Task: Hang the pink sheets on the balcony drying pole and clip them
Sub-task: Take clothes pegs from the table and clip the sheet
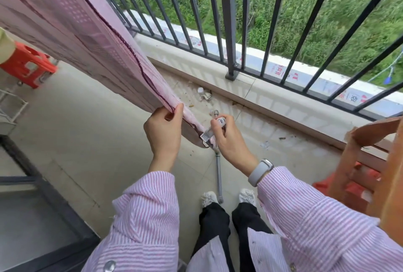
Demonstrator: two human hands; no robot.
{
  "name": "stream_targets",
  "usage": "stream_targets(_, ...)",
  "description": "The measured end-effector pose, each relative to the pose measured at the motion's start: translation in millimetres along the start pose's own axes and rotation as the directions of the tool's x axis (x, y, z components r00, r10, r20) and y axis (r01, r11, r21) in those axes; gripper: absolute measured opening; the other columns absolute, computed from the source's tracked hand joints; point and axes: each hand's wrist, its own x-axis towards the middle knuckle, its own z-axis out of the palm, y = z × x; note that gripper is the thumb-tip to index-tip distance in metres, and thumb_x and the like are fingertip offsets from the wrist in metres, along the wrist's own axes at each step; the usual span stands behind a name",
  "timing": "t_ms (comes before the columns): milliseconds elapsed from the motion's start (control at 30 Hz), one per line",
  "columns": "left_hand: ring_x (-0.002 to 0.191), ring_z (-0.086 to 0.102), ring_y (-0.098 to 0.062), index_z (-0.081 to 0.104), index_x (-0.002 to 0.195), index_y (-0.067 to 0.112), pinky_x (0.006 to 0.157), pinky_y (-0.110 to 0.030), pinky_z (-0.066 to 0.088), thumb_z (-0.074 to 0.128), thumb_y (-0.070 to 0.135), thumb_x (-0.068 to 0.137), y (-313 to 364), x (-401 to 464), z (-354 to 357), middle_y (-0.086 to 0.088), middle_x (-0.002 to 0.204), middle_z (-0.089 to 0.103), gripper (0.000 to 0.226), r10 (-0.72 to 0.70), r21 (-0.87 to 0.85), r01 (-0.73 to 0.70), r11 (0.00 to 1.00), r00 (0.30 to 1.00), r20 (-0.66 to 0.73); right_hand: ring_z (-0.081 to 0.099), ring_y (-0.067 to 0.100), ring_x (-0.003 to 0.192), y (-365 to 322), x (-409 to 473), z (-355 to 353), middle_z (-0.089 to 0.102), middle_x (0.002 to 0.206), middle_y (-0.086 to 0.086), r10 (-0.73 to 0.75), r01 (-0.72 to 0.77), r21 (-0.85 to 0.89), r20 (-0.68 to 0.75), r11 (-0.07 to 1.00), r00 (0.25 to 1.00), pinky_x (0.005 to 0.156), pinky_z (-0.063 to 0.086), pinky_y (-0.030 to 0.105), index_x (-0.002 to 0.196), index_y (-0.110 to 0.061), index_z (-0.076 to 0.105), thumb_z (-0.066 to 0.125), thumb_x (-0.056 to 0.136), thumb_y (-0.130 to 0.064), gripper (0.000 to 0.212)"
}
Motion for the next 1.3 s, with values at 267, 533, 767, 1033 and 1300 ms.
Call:
stream_targets(267, 0.058, 0.041, -0.024, 0.056, 0.057, 0.001, 0.057, -0.027, 0.024, 0.061, 0.025, 0.082, 7, 3, 3, -0.023, 0.065, 0.064, 0.035, 0.004, 0.058, -0.004, 0.998, 1.000, 0.004, 0.057, 0.009, 0.075, 1, -22, 11, 0.063, 0.090, 0.008, -0.204, 0.225, 0.097, -0.186, 0.970, 0.961, 0.067, 0.044, 0.010, 0.109, -0.009, 0.058, 0.067, 0.079, -0.014, 0.032)
stream_targets(533, 0.059, 0.047, -0.024, 0.059, 0.059, 0.004, 0.055, -0.024, 0.024, 0.061, 0.027, 0.082, 7, 4, 1, -0.019, 0.067, 0.066, 0.032, 0.031, 0.072, -0.031, 0.997, 0.999, 0.008, 0.066, 0.018, 0.081, 2, -27, 35, 0.071, 0.091, 0.009, -0.383, 0.351, -0.155, -0.331, 0.924, 0.862, 0.070, 0.052, 0.030, 0.107, -0.004, 0.064, 0.053, 0.083, -0.028, 0.036)
stream_targets(767, 0.073, 0.057, -0.030, 0.066, 0.068, 0.000, 0.060, -0.024, 0.027, 0.062, 0.025, 0.081, 3, 6, -2, -0.019, 0.076, 0.068, 0.029, 0.101, 0.077, -0.101, 0.992, 0.995, 0.013, 0.066, 0.020, 0.063, -17, -1, 46, 0.073, 0.077, 0.002, -0.341, 0.202, -0.338, -0.427, 0.919, 0.837, 0.048, 0.043, 0.020, 0.098, -0.016, 0.071, 0.046, 0.080, -0.039, 0.038)
stream_targets(1033, 0.061, 0.044, -0.022, 0.065, 0.066, -0.004, 0.054, -0.025, 0.020, 0.062, 0.026, 0.083, -2, 12, -13, -0.023, 0.070, 0.066, 0.034, 0.127, 0.017, -0.129, 0.991, 0.987, 0.101, 0.063, 0.029, 0.075, -2, -8, 43, 0.071, 0.082, 0.010, -0.311, 0.184, -0.325, -0.399, 0.928, 0.863, 0.062, 0.048, 0.032, 0.106, -0.014, 0.067, 0.051, 0.078, -0.043, 0.044)
stream_targets(1300, 0.065, 0.060, -0.024, 0.070, 0.071, 0.001, 0.057, -0.028, 0.033, 0.061, 0.034, 0.082, -6, 24, -18, -0.016, 0.069, 0.069, 0.036, 0.157, -0.016, -0.159, 0.987, 0.952, 0.261, 0.058, 0.028, 0.052, -7, -19, 51, 0.064, 0.058, 0.010, -0.385, 0.163, -0.424, -0.512, 0.891, 0.768, 0.043, 0.044, 0.030, 0.093, -0.013, 0.071, 0.049, 0.082, -0.030, 0.030)
